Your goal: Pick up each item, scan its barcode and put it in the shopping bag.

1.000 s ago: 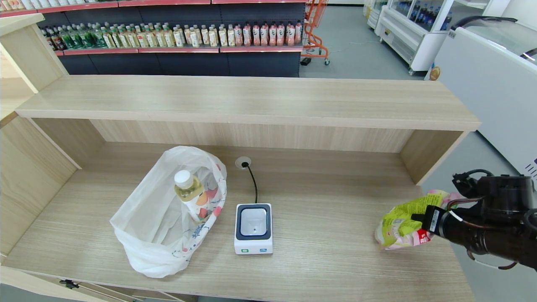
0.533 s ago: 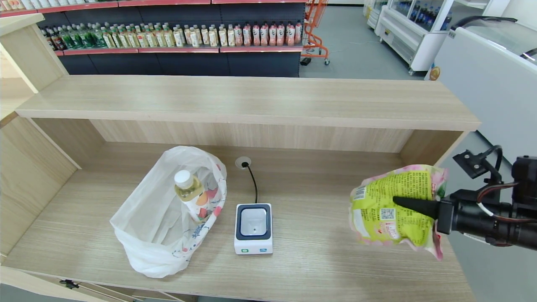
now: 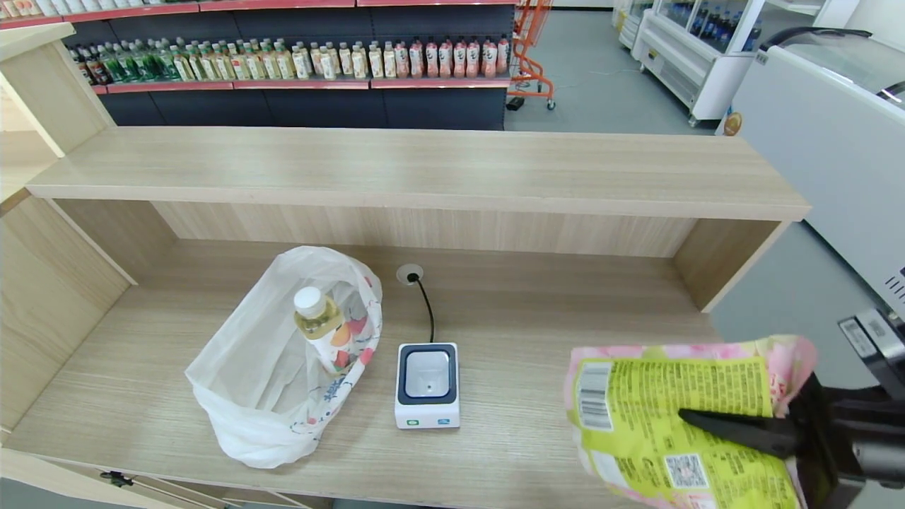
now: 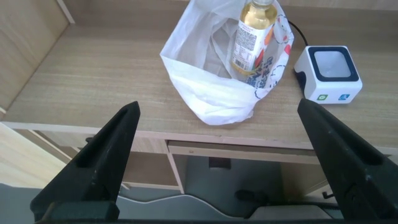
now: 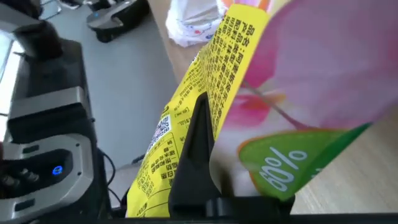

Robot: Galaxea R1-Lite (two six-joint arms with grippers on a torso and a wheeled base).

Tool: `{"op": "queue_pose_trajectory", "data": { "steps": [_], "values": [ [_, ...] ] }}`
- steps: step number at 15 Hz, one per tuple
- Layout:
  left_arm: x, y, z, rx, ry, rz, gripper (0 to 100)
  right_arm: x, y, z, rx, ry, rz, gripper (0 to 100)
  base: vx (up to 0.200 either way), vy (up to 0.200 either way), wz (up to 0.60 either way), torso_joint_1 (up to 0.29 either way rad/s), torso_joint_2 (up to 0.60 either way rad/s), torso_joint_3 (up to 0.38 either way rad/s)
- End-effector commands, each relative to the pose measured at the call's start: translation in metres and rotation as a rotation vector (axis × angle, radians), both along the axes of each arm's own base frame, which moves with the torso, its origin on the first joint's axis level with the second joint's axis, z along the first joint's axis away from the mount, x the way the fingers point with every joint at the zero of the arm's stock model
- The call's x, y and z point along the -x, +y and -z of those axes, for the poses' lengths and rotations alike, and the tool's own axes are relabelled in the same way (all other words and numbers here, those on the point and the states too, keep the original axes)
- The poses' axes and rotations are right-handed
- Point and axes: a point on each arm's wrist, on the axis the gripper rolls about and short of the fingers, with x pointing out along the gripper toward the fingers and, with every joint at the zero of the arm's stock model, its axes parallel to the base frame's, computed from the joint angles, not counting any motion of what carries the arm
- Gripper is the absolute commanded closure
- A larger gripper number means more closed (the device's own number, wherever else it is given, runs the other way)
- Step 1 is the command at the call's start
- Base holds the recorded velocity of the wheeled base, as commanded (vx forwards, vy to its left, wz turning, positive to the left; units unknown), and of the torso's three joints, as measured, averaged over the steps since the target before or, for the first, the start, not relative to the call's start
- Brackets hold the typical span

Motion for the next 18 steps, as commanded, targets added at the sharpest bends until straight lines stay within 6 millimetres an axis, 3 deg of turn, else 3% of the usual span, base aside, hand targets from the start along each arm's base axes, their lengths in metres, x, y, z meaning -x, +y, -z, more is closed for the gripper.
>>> {"op": "queue_pose_trajectory", "data": {
  "steps": [1,4,12,18],
  "values": [
    [0.0,0.0,0.0,0.0,0.001,0.0,0,0.036,-0.001,0.009,-0.016,-0.063,-0.129,100,0.0,0.0,0.0,0.0,0.0,0.0],
    [0.0,0.0,0.0,0.0,0.001,0.0,0,0.047,0.006,0.015,0.016,-0.172,-0.231,100,0.0,0.0,0.0,0.0,0.0,0.0],
    [0.0,0.0,0.0,0.0,0.001,0.0,0,0.017,-0.012,0.021,0.043,-0.518,-0.315,100,0.0,0.0,0.0,0.0,0.0,0.0],
    [0.0,0.0,0.0,0.0,0.001,0.0,0,0.015,-0.004,0.02,0.034,-0.532,-0.374,100,0.0,0.0,0.0,0.0,0.0,0.0]
  ]
}}
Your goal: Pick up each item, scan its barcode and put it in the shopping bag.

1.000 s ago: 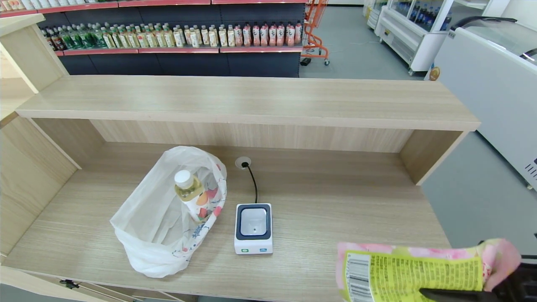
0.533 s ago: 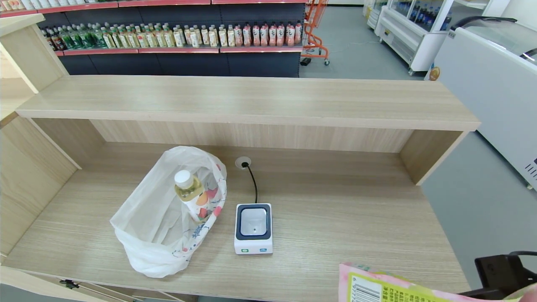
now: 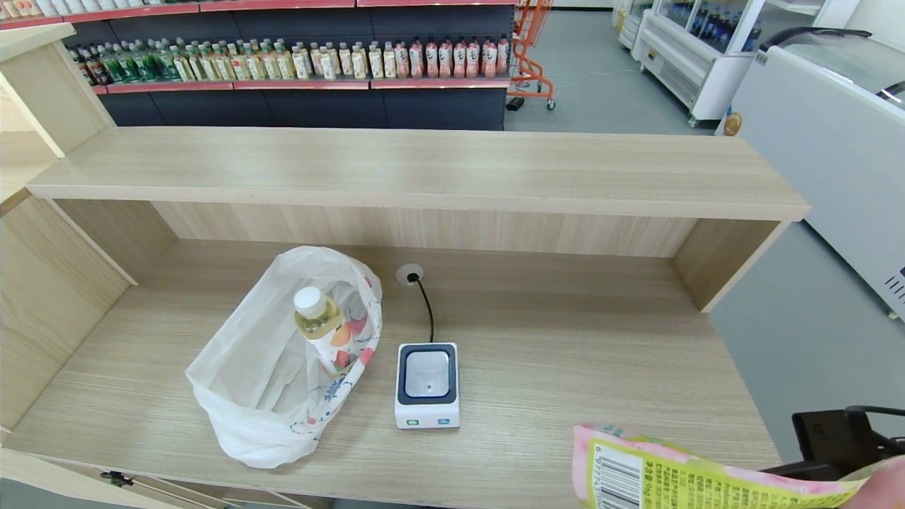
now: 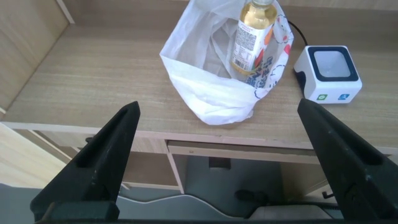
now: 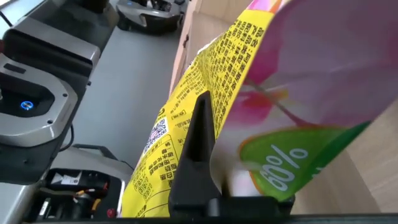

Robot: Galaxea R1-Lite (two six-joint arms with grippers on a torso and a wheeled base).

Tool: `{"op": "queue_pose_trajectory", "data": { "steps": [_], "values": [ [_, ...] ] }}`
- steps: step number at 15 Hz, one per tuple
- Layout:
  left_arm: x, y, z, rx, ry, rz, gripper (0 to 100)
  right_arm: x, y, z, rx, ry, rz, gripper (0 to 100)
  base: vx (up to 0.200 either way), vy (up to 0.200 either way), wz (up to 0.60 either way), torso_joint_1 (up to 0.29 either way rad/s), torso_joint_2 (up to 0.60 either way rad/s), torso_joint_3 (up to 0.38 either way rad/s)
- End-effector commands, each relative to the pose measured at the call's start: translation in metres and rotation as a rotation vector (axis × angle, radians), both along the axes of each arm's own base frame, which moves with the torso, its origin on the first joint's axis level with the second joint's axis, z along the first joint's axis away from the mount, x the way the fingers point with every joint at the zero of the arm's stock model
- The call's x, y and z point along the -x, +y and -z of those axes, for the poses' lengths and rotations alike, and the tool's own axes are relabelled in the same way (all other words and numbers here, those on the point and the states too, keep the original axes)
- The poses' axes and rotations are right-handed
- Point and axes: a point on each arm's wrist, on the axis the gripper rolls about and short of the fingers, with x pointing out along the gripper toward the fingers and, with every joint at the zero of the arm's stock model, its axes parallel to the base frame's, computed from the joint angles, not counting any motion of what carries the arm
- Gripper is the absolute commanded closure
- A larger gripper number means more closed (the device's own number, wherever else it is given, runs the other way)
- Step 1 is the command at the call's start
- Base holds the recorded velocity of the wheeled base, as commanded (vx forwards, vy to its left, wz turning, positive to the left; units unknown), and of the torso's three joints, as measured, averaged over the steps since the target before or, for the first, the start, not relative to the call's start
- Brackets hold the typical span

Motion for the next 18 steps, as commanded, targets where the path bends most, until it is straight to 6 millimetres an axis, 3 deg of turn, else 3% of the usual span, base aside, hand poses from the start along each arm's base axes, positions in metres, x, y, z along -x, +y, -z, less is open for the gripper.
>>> {"op": "queue_pose_trajectory", "data": {
  "steps": [1,7,18],
  "values": [
    [0.0,0.0,0.0,0.0,0.001,0.0,0,-0.002,0.004,0.001,0.002,0.004,-0.023,100,0.0,0.0,0.0,0.0,0.0,0.0],
    [0.0,0.0,0.0,0.0,0.001,0.0,0,-0.021,0.012,-0.004,0.013,-0.039,-0.08,100,0.0,0.0,0.0,0.0,0.0,0.0],
    [0.0,0.0,0.0,0.0,0.001,0.0,0,-0.027,0.02,0.005,0.028,0.009,-0.113,100,0.0,0.0,0.0,0.0,0.0,0.0]
  ]
}}
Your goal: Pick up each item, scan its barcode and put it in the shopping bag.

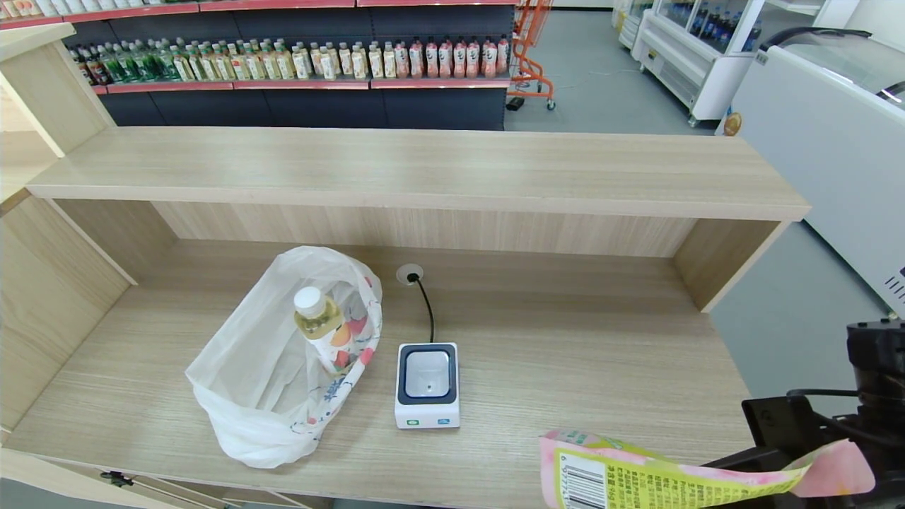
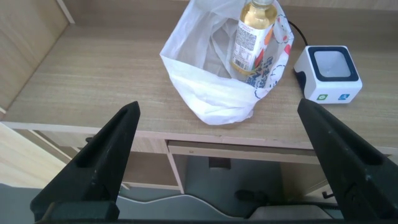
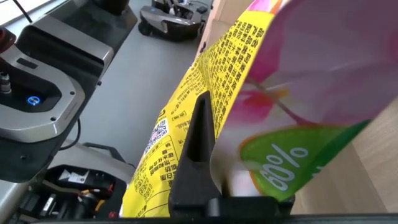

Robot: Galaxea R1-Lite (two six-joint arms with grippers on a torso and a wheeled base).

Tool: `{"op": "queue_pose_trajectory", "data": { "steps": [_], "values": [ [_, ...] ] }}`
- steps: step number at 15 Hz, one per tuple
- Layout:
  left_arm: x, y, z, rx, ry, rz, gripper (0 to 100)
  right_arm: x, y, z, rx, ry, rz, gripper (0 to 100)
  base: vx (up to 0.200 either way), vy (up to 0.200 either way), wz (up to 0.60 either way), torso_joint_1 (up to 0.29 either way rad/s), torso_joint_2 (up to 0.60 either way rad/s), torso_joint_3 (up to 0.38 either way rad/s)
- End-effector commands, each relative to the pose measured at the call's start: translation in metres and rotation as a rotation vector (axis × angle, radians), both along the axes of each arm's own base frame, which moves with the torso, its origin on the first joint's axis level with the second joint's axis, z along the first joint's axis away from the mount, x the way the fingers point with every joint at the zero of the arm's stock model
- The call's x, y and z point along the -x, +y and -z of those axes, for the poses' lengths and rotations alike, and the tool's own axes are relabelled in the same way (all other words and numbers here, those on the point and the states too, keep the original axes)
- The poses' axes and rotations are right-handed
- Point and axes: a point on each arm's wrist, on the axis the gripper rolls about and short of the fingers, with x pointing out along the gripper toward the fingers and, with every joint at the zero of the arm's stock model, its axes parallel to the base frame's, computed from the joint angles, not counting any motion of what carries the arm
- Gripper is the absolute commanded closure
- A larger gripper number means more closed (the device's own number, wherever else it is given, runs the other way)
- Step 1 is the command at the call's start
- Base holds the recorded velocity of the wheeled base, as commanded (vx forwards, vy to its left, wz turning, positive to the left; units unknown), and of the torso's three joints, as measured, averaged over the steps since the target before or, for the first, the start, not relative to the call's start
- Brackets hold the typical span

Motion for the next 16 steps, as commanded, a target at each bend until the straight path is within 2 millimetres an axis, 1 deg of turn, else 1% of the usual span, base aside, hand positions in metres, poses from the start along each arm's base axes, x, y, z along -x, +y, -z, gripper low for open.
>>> {"op": "queue_pose_trajectory", "data": {
  "steps": [1,5,16],
  "values": [
    [-0.0001,0.0,-0.0001,0.0,0.001,0.0,0,-0.0003,0.0,0.003,0.007,0.005,0.001,100,0.0,0.0,0.0,0.0,0.0,0.0],
    [-0.0001,0.0,-0.0001,0.0,0.001,0.0,0,-0.0021,-0.0003,0.0082,0.026,0.02,0.017,100,0.0,0.0,0.0,0.0,0.0,0.0],
    [-0.0001,0.0,-0.0001,0.0,0.001,0.0,0,-0.0018,0.0007,0.0063,0.024,0.011,0.011,100,0.0,0.0,0.0,0.0,0.0,0.0]
  ]
}}
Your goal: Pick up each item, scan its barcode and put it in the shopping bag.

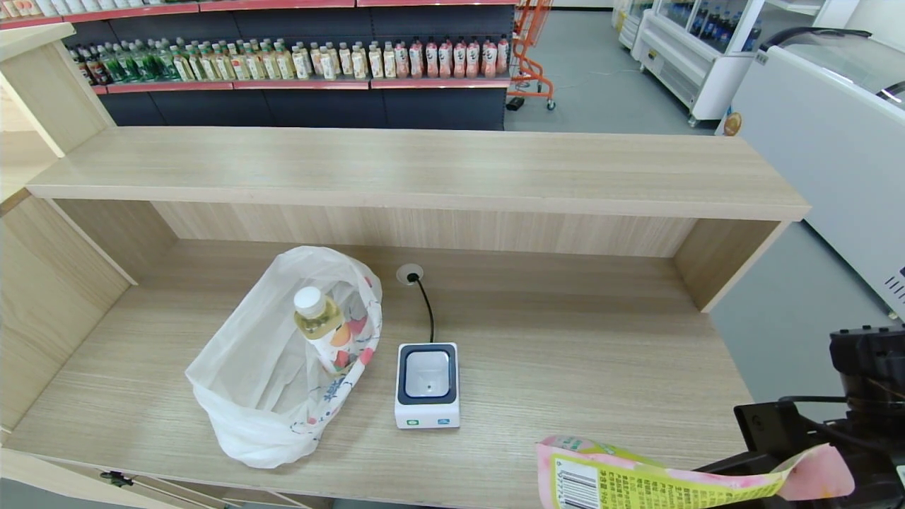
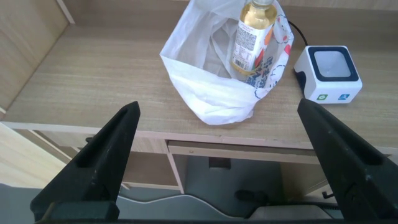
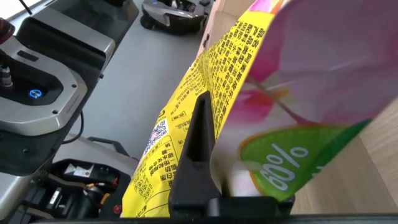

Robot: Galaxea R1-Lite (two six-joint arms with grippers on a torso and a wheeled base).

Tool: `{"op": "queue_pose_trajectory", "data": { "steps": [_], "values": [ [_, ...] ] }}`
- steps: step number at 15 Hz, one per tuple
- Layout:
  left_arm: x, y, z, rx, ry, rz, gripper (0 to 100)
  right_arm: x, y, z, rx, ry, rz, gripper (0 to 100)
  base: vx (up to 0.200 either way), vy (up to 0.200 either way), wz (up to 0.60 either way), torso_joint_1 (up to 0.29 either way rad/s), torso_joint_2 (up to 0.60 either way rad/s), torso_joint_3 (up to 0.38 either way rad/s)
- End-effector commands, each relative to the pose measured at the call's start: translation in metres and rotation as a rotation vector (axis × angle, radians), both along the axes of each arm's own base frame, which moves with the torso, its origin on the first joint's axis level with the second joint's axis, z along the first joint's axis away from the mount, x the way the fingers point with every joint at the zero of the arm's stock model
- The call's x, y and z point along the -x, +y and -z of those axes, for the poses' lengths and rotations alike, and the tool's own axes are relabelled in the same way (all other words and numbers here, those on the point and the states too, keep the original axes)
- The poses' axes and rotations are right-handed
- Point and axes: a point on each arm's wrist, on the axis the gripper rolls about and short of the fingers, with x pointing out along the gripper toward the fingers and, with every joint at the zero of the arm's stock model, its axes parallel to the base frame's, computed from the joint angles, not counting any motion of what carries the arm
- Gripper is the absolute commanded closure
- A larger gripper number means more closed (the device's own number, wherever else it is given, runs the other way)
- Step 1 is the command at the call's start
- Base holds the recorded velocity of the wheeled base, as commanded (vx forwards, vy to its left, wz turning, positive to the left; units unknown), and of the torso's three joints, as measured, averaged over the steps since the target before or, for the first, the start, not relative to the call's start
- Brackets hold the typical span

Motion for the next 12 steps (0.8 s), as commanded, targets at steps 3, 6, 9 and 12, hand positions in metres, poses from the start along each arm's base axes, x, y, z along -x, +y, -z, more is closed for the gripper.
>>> {"op": "queue_pose_trajectory", "data": {
  "steps": [3,6,9,12],
  "values": [
    [0.0,0.0,0.0,0.0,0.001,0.0,0,0.001,0.0,-0.002,-0.002,-0.014,0.001,100,0.0,0.0,0.0,0.0,0.0,0.0],
    [0.0,0.0,0.0,0.0,0.001,0.0,0,0.004,-0.001,-0.004,-0.003,-0.018,0.001,100,0.0,0.0,0.0,0.0,0.0,0.0],
    [0.0,0.0,0.0,0.0,0.001,0.0,0,0.005,-0.001,-0.004,-0.002,-0.013,0.001,100,0.0,0.0,0.0,0.0,0.0,0.0],
    [0.0,0.0,0.0,0.0,0.001,0.0,0,0.005,-0.002,-0.013,0.004,-0.042,0.022,100,0.0,0.0,0.0,0.0,0.0,0.0]
  ]
}}
